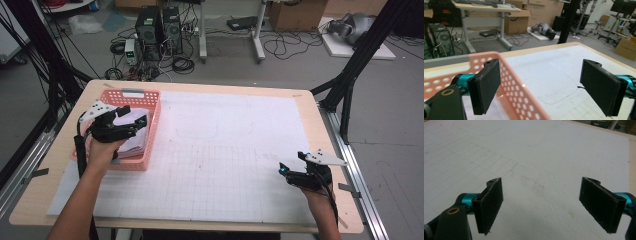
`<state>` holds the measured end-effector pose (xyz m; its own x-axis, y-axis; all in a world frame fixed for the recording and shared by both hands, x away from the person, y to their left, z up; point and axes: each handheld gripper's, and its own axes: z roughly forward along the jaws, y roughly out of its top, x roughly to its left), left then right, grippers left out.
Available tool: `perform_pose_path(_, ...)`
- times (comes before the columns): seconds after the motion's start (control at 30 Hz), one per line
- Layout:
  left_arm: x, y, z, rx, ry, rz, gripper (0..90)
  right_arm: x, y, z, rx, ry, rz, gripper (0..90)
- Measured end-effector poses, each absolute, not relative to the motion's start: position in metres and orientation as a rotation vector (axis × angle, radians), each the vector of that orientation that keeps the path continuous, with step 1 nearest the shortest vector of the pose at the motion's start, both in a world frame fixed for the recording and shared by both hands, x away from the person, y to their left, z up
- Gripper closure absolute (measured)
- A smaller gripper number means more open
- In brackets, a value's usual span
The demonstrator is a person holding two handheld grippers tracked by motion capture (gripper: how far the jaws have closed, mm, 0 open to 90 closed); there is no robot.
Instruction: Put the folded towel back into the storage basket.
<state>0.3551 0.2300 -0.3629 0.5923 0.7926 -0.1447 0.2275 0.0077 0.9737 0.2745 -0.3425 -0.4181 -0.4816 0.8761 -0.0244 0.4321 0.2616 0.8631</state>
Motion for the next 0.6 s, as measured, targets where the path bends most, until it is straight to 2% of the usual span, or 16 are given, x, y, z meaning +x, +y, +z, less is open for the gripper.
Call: perform_pose_path(0.6, 0.314, 0.134, -0.38, 1.596, 0.718, 0.411, 18.2, 0.275, -0.335, -0.417, 1.129, 2.015, 1.157, 18.0)
